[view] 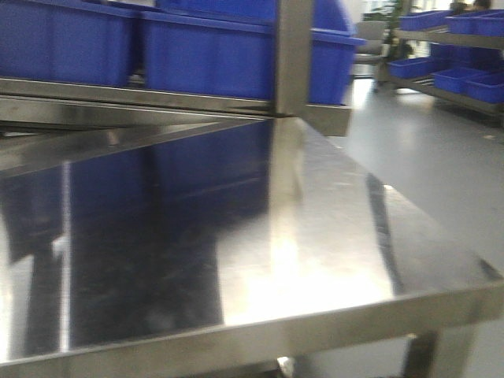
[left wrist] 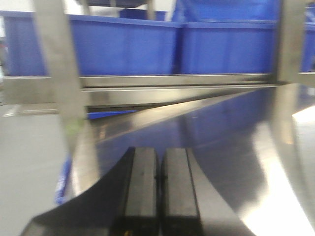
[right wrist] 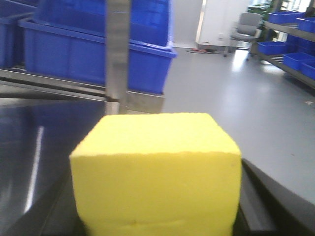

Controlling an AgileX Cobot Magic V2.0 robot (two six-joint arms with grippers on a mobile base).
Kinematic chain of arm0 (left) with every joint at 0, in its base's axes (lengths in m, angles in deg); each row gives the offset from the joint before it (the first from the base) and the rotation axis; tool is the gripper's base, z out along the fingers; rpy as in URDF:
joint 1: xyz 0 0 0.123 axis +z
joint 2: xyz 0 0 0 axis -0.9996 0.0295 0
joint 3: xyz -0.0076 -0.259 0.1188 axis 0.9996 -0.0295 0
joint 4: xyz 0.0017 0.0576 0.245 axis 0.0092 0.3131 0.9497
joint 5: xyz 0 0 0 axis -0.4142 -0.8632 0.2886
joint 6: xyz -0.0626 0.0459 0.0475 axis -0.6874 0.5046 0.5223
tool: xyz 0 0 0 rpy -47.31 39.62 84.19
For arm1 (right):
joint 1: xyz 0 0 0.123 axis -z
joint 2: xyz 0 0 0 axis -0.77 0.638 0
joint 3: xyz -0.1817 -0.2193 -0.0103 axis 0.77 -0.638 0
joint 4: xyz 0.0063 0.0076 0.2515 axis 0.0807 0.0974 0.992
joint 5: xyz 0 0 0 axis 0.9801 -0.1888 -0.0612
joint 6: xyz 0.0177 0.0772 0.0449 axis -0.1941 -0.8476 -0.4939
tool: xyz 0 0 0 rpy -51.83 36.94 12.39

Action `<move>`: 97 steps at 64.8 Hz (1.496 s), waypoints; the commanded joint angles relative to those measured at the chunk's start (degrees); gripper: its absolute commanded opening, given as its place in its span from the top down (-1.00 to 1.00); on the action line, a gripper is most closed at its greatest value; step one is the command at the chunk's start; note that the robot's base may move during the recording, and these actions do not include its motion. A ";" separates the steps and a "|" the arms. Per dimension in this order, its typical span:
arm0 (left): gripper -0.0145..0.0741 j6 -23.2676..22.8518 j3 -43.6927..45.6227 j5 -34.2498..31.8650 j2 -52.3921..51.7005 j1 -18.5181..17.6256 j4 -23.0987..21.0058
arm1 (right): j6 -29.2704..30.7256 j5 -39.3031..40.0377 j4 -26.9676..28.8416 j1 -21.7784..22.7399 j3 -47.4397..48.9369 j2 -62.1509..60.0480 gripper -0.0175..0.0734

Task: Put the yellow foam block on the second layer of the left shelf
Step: 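Drive the base backward and turn down the aisle holding the cube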

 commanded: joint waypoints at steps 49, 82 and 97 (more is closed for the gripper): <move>0.36 -0.27 -1.34 -4.66 -1.21 0.17 -0.35 | 0.46 5.36 -0.41 0.27 1.79 0.17 -0.40; 0.36 -0.27 -1.34 -4.66 -1.21 0.17 -0.35 | 0.46 5.36 -0.41 0.27 1.79 0.17 -0.40; 0.36 -0.27 -1.34 -4.66 -1.21 0.17 -0.35 | 0.46 5.36 -0.41 0.27 1.79 0.17 -0.40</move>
